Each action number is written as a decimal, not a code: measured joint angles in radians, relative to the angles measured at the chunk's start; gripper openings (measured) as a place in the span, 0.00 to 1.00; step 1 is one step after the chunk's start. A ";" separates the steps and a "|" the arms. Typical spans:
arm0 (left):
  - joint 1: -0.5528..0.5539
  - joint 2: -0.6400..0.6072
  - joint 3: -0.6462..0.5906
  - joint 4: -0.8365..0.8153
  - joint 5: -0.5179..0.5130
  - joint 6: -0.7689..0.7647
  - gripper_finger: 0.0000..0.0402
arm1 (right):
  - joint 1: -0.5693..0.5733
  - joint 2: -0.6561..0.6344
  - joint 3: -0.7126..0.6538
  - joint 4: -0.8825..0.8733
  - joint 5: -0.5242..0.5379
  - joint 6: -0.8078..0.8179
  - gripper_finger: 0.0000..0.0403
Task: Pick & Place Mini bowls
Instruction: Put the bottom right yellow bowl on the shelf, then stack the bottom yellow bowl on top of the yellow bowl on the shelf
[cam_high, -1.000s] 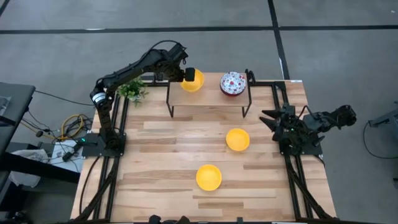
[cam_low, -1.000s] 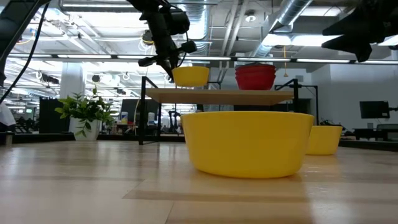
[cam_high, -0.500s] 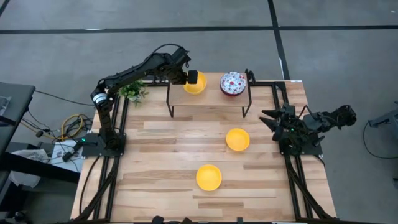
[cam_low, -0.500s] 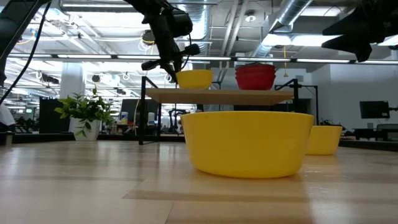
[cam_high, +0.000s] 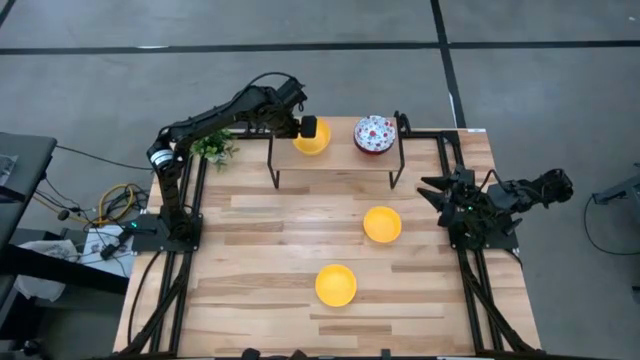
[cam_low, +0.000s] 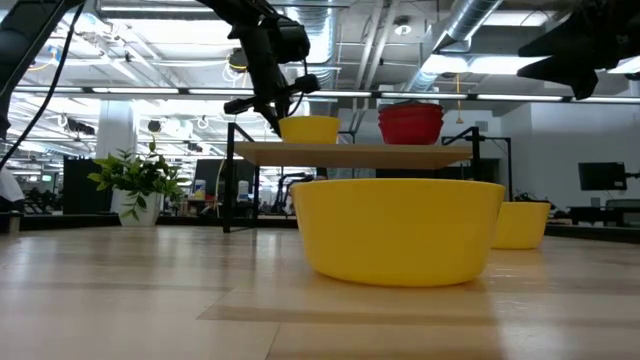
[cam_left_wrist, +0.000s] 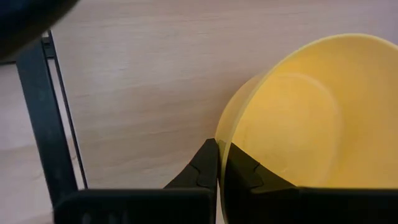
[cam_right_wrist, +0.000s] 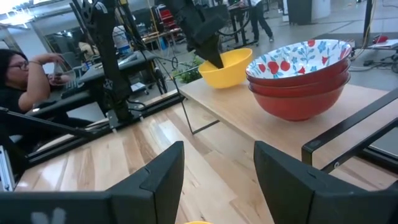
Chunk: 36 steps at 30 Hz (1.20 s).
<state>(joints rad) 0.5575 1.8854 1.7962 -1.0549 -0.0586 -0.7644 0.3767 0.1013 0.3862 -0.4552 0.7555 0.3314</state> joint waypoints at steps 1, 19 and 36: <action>0.000 0.000 0.000 -0.002 0.000 0.001 0.01 | 0.000 0.000 0.000 0.000 0.000 -0.001 0.45; 0.005 0.000 0.000 0.002 0.000 0.034 0.17 | 0.000 0.000 0.001 0.000 0.000 -0.001 0.45; -0.070 -0.213 -0.010 0.028 -0.010 0.032 0.25 | 0.000 0.000 0.001 0.000 0.000 0.009 0.45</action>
<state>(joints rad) 0.4876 1.6721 1.7858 -1.0270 -0.0682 -0.7323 0.3768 0.1017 0.3870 -0.4553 0.7555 0.3405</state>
